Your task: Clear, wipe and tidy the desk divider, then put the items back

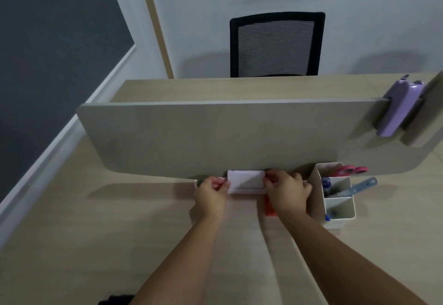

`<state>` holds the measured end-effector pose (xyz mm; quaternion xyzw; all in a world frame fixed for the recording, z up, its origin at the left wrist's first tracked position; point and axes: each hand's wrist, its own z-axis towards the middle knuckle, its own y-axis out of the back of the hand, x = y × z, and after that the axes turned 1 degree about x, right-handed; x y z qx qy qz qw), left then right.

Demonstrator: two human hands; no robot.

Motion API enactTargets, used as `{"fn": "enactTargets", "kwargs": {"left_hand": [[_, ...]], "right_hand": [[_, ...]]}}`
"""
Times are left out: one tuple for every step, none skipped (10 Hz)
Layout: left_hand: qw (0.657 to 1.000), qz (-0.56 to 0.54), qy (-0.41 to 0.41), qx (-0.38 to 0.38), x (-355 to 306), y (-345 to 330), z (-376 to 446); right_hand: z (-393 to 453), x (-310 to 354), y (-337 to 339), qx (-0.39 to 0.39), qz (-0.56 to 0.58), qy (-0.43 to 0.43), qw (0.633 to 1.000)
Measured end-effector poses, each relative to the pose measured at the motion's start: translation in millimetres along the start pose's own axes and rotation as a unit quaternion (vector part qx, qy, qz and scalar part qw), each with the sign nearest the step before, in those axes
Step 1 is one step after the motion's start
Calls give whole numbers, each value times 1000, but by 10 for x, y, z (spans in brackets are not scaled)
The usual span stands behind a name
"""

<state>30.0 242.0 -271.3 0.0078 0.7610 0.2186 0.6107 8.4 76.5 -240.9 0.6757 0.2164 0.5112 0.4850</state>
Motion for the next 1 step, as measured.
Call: {"fn": "enactTargets", "kwargs": {"left_hand": [[1000,-12,-19,19,59,24,-56]], "right_hand": [[-129,-5,161,-18,58,2,998]]}}
